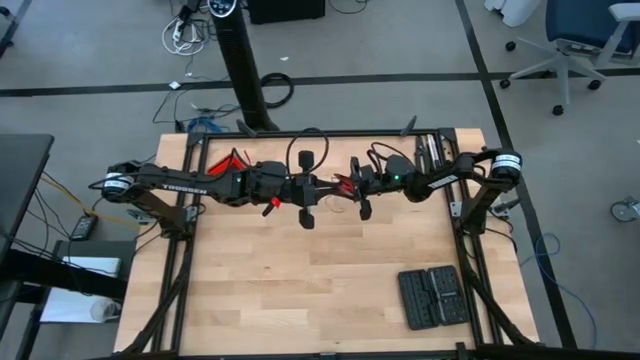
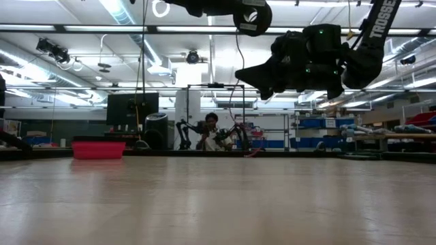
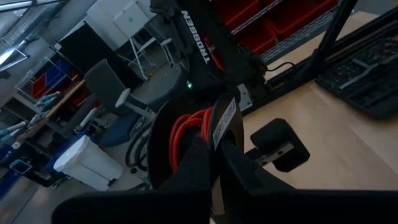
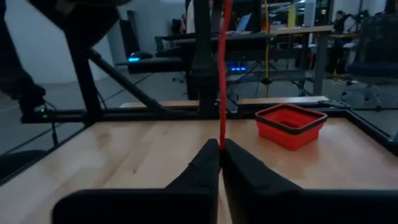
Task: Coil cords
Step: Coil the wire to the spool
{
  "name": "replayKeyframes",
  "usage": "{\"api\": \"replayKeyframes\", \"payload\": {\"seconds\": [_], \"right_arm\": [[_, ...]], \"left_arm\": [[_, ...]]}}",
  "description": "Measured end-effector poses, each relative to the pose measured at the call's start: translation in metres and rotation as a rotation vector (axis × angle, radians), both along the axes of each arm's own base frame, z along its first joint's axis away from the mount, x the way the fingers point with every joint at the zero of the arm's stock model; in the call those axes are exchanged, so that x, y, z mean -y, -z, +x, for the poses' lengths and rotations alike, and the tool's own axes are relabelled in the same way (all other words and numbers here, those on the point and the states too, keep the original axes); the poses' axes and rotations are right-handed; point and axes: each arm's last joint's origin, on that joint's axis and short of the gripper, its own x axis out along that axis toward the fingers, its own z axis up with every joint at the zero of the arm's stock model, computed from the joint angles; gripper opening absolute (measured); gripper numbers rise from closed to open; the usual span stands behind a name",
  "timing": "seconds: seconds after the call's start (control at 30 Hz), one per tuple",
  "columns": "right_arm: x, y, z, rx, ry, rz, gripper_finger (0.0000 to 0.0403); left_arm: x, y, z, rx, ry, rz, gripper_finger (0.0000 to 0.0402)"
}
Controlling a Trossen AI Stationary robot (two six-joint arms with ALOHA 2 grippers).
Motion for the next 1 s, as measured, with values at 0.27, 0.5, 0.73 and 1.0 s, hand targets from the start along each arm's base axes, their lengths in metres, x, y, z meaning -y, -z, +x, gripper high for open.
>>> {"api": "replayKeyframes", "payload": {"seconds": [0.27,0.5,0.73,1.0], "right_arm": [[0.004,0.009,-0.002,-0.094,-0.065,0.038,0.0004],[0.005,0.015,-0.010,-0.241,-0.130,0.078,0.0002],[-0.001,-0.004,-0.023,-0.278,-0.119,-0.076,0.0001],[-0.020,-0.029,-0.030,-0.256,-0.005,-0.263,0.0001]], "left_arm": [[-0.002,0.005,-0.001,-0.042,-0.097,-0.041,0.0011],[-0.009,0.018,-0.006,-0.145,-0.209,-0.158,0.0011],[-0.019,0.032,-0.012,-0.268,-0.236,-0.331,0.0011],[-0.030,0.036,-0.016,-0.320,-0.177,-0.499,0.0011]]}}
